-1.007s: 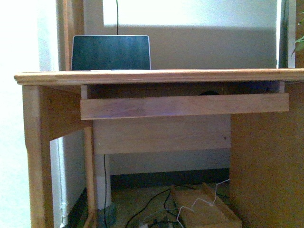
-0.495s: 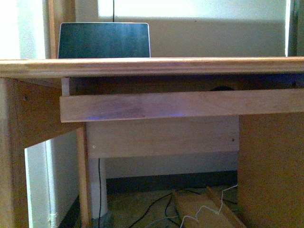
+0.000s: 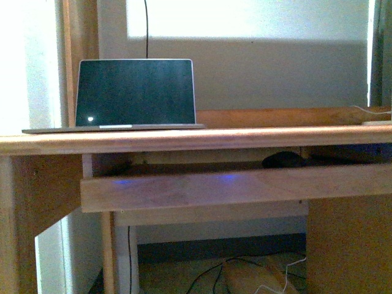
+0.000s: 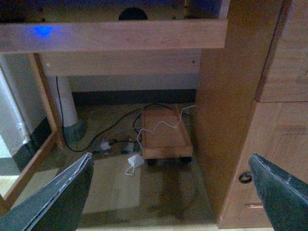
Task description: Place mouse
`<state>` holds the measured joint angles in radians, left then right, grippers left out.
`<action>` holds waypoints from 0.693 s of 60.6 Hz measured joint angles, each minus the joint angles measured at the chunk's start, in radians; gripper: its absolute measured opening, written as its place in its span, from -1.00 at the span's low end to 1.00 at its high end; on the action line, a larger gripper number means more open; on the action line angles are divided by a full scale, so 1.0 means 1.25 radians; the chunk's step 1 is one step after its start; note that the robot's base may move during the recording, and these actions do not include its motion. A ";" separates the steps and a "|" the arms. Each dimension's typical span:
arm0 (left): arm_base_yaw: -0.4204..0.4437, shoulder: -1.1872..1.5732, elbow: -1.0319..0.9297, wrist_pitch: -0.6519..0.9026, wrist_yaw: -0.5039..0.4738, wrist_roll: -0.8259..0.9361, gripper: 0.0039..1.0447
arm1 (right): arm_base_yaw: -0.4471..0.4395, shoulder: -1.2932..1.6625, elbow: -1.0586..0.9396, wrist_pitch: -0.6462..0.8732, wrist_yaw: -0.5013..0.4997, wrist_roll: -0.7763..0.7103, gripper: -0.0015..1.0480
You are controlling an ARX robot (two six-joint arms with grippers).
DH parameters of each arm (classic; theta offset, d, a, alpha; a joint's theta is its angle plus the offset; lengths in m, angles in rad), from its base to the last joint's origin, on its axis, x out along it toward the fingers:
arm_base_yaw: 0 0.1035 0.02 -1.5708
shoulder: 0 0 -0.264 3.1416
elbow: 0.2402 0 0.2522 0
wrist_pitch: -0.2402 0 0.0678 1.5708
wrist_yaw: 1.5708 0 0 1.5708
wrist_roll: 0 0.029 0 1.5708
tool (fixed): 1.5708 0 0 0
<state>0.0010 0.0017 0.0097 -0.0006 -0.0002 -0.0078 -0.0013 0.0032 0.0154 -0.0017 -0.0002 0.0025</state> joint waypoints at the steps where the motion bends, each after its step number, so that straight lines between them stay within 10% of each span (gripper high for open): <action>1: 0.000 0.000 0.000 0.000 0.000 0.000 0.86 | 0.000 0.000 0.000 0.000 0.000 0.001 0.86; 18: 0.000 0.000 0.000 0.000 0.001 0.000 0.86 | 0.000 0.000 0.000 0.000 0.000 0.000 0.86; 24: 0.052 0.142 0.062 -0.101 0.206 -0.003 0.86 | 0.000 0.000 0.000 0.000 -0.001 0.000 0.86; 42: 0.213 0.822 0.185 0.460 0.374 0.456 0.86 | 0.000 0.000 0.000 0.000 0.000 0.000 0.86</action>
<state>0.2668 1.0290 0.2413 0.5743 0.4667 0.5621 -0.0013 0.0032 0.0154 -0.0017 -0.0002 0.0029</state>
